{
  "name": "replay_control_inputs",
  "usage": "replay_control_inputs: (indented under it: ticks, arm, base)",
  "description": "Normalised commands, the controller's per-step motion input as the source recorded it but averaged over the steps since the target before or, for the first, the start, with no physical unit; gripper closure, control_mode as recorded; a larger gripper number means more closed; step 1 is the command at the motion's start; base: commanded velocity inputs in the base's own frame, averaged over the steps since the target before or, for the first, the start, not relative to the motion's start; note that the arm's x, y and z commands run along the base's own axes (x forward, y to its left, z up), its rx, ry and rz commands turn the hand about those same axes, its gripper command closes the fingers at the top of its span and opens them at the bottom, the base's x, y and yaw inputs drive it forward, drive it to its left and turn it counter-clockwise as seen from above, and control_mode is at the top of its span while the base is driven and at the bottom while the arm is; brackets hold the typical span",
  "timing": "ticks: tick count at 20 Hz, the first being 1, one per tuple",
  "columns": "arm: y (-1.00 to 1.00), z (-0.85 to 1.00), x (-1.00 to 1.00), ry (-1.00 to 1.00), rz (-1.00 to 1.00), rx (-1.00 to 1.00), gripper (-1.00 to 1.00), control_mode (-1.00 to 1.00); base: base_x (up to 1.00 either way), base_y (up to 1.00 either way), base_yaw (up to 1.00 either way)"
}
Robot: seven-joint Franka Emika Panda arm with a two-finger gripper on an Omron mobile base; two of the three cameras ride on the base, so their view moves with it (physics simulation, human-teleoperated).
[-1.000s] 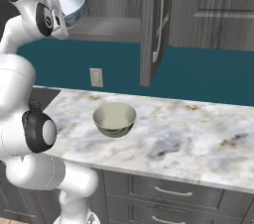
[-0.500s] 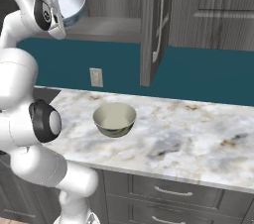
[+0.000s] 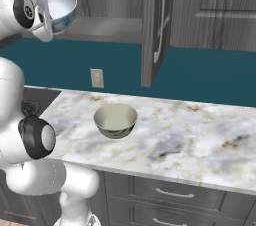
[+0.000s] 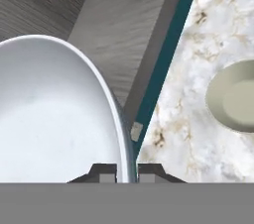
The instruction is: Open the cabinet. Pick the bowls from the counter and place them in the cabinet. Then close the cabinet.
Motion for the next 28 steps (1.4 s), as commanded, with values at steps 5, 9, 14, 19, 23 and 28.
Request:
replay_control_inputs:
  ticks: [5, 9, 14, 19, 23, 28]
  arm:
    - [0.01, -0.59, 0.19, -0.04, 0.00, 0.00, -1.00, -1.00]
    - [0.00, -0.15, 0.78, -0.26, 0.00, 0.00, -1.00, -1.00]
    - [0.00, 0.79, 0.62, -0.21, 0.00, 0.02, -1.00, -1.00]
    - [0.00, 0.16, 0.51, -0.12, 0.00, 0.02, -1.00, -1.00]
    - [0.00, 0.00, 0.01, -0.26, 0.00, 0.00, -1.00, -1.00]
    - [-0.26, 0.04, -0.31, -0.24, -0.01, 0.04, -1.00, -1.00]
  base:
    - [0.00, 0.00, 0.00]
    - [0.00, 0.00, 0.00]
    - [0.00, 0.00, 0.00]
    - [0.00, 0.00, 0.00]
    - [0.00, 0.00, 0.00]
    - [0.00, 0.00, 0.00]
